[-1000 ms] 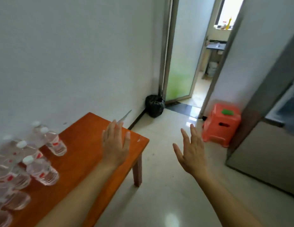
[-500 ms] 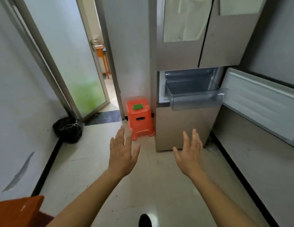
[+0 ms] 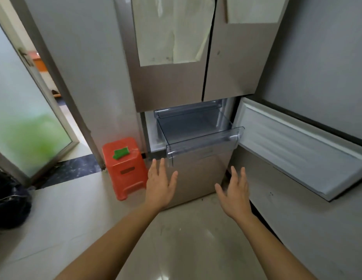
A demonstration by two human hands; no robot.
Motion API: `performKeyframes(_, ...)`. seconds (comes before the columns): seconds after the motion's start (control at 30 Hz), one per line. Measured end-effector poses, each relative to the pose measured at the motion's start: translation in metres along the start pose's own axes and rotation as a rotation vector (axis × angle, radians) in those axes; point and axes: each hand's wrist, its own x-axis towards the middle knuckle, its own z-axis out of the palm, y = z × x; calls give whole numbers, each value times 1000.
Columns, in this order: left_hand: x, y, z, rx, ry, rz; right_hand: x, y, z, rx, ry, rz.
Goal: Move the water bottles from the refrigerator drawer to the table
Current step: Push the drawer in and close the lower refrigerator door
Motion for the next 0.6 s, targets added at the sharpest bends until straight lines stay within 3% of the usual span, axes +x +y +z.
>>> performKeyframes(0.1, 47, 15, 21, -200, -61, -173, 47, 8, 1, 126, -22, 62)
performKeyframes(0.3, 146, 30, 77, -781, -140, -736, 167, 36, 26, 536, -226, 304)
performKeyframes(0.5, 207, 75, 113, -1217, -87, -992, 281, 70, 56, 775, -457, 574)
performKeyframes(0.6, 234, 79, 125, -1402, 25, -1082, 323, 77, 66, 901, -426, 673)
